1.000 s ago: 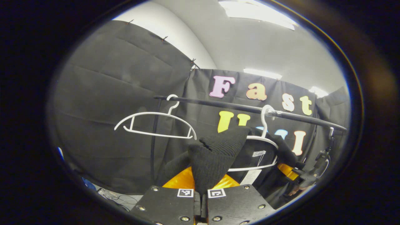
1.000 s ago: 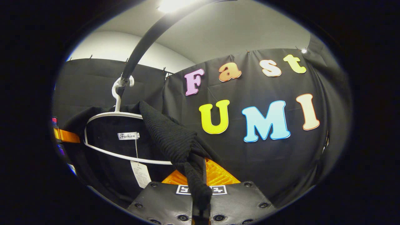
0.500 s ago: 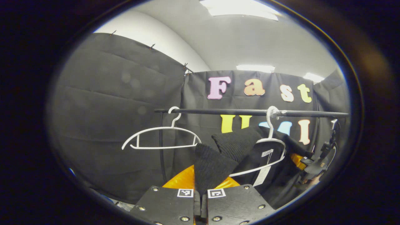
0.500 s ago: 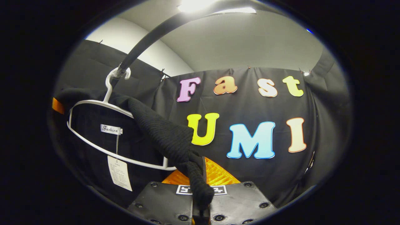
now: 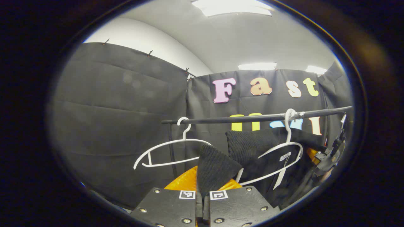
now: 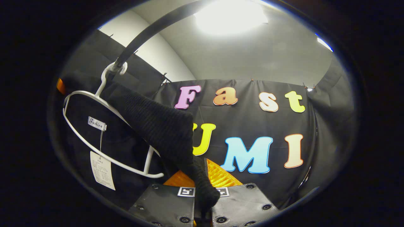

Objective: Grasp the clothes on the hanger with both hands and then place them into the laundry hamper below.

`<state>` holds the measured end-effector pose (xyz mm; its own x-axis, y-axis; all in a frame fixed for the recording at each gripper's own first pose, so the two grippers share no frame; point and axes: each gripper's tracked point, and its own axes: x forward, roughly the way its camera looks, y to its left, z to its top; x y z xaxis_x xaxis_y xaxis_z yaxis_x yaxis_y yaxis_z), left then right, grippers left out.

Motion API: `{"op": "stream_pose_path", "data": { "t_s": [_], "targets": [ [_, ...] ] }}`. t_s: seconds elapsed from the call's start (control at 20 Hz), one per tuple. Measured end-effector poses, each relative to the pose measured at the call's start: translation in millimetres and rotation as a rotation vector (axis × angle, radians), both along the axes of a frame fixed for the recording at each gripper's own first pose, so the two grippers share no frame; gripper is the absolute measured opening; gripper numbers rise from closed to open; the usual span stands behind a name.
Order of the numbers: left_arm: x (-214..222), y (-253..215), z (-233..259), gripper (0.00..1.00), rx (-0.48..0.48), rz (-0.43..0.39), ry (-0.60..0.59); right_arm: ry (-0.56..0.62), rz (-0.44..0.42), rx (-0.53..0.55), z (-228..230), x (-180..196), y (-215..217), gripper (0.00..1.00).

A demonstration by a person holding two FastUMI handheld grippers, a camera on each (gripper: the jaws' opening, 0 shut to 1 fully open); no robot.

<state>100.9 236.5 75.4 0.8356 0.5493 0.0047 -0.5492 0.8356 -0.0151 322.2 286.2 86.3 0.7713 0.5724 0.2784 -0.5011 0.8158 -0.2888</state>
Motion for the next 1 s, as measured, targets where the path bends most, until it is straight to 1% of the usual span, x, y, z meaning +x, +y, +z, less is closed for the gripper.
{"op": "stream_pose_path", "data": {
  "t_s": [0.2, 0.25, 0.3, 0.4, 0.45, 0.55, 0.6, 0.65, 0.75, 0.8, 0.85, 0.9, 0.95, 1.0],
  "targets": [
    [6.2, 9.8, 4.7, 0.01, 0.019, -0.001, 0.011, -0.063, 0.004, -0.017, 8.7, 4.6, 6.0, 0.01],
    [7.7, 14.2, 7.5, 0.03, 0.032, -0.010, 0.018, -0.081, 0.005, -0.019, 11.2, 5.9, 8.2, 0.01],
    [8.3, 18.8, 10.7, 0.02, 0.044, -0.019, 0.026, -0.106, 0.005, -0.027, 13.4, 6.6, 8.9, 0.01],
    [13.5, 34.3, 15.6, 0.03, 0.065, -0.047, 0.039, -0.156, 0.010, -0.053, 15.1, 7.5, 13.8, 0.01],
    [16.2, 41.1, 15.4, 0.03, 0.067, -0.061, 0.049, -0.183, 0.016, -0.069, 16.5, 12.0, 18.5, 0.01],
    [19.7, 56.3, 3.8, 0.03, 0.038, -0.076, 0.066, -0.223, 0.034, -0.093, 12.9, 12.9, 26.2, 0.01],
    [20.1, 58.7, -1.8, 0.02, 0.016, -0.083, 0.066, -0.228, 0.047, -0.099, 7.3, 14.1, 29.4, 0.01],
    [20.9, 59.6, -7.3, 0.04, -0.008, -0.094, 0.056, -0.225, 0.054, -0.105, 2.1, 16.3, 31.2, 0.01],
    [20.4, 58.6, -19.1, 0.04, -0.060, -0.125, 0.023, -0.195, 0.061, -0.115, -8.8, 18.2, 33.9, 0.01],
    [18.8, 57.7, -24.4, 0.02, -0.082, -0.138, 0.008, -0.187, 0.063, -0.116, -10.3, 18.1, 35.2, 0.01],
    [17.3, 57.6, -29.1, 0.02, -0.097, -0.149, -0.003, -0.178, 0.063, -0.107, -8.5, 18.4, 36.6, 0.02],
    [16.7, 58.9, -33.6, 0.04, -0.108, -0.155, -0.013, -0.160, 0.071, -0.086, -5.9, 17.7, 37.6, 0.02],
    [17.6, 61.2, -36.0, 0.02, -0.114, -0.156, -0.021, -0.143, 0.087, -0.057, -1.3, 18.3, 40.3, 0.01],
    [21.5, 63.9, -37.3, 0.03, -0.117, -0.159, -0.031, -0.132, 0.102, -0.025, 4.0, 19.6, 41.7, 0.01]
  ]
}}
